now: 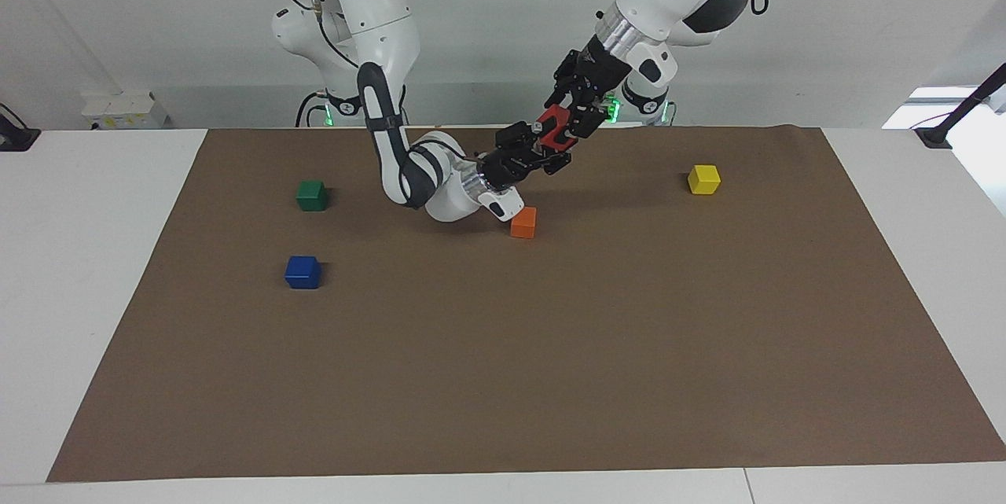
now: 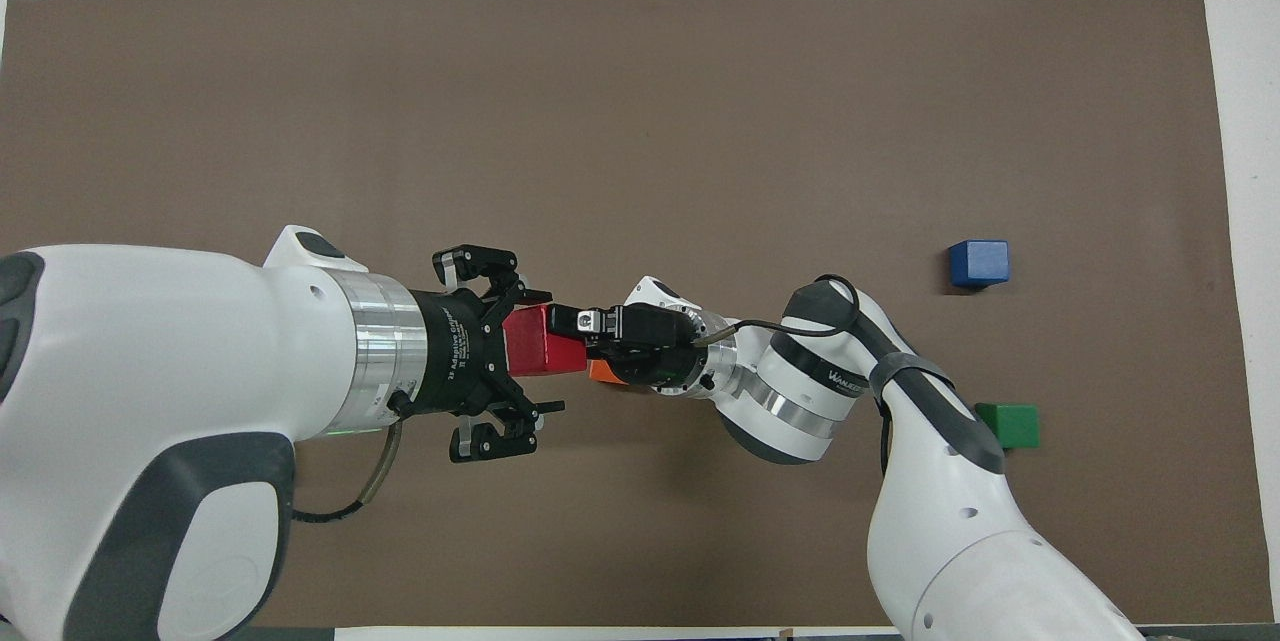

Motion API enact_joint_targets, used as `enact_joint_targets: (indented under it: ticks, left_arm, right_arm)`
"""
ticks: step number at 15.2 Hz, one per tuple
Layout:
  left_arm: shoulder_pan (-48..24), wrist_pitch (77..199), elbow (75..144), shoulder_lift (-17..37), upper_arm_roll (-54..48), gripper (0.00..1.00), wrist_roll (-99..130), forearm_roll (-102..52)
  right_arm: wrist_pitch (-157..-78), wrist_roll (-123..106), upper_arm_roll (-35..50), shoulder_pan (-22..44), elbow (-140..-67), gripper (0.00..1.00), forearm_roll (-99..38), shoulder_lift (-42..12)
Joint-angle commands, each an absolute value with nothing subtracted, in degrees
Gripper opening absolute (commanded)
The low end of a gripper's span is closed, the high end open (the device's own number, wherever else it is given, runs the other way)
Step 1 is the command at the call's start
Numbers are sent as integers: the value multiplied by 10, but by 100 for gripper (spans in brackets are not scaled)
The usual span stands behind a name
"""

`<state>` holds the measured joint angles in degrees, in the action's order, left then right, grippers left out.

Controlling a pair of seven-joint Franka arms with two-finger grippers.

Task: Transfer red block to right arm and stack on blue block
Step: 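Open the left gripper and withdraw it while the right gripper holds, then carry the red cube with the right gripper over the blue cube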

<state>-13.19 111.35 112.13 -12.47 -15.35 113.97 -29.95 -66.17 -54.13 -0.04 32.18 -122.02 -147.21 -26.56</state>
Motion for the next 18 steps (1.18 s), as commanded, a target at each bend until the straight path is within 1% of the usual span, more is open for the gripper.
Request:
enact_joint_targets:
  ticks: [1, 2, 4, 6, 8, 10, 12, 14, 17, 18]
  left_arm:
    - [-116, 1108, 1138, -152, -147, 100, 1131, -301]
    - [-99, 1100, 1141, -154, -147, 100, 1110, -301]
    - [-53, 1083, 1143, -157, -147, 100, 1049, -301]
    - [-6, 1085, 1146, -158, -147, 100, 984, -301]
    - [38, 1087, 1155, -160, -147, 100, 901, -301]
    - [67, 1090, 1162, -158, -147, 100, 791, -300]
    - [109, 1090, 1161, -150, -147, 100, 683, -299]
    - [128, 1092, 1157, -139, -147, 100, 614, -283]
    - [117, 1089, 1141, -124, -149, 100, 464, -115]
    - [123, 1085, 1133, -115, -148, 100, 402, -93]
  right_arm:
    - [-678, -548, 2, 325, -1223, 0, -1511, -252]
    - [-678, -548, 2, 323, -1222, 0, -1510, -251]
    - [-678, -527, 2, 318, -1223, 0, -1510, -230]
    - [-702, -501, 1, 308, -1223, 0, -1505, -206]
    - [-736, -477, 1, 282, -1223, 0, -1464, -182]
    - [-753, -448, 1, 252, -1223, 0, -1422, -162]
    - [-779, -422, 1, 227, -1219, 0, -1384, -149]
    - [-803, -393, -3, 200, -1213, 0, -1339, -134]
    - [-895, -325, -3, 150, -1198, 0, -1221, -82]
    - [-913, -300, -3, 140, -1192, 0, -1195, -67]
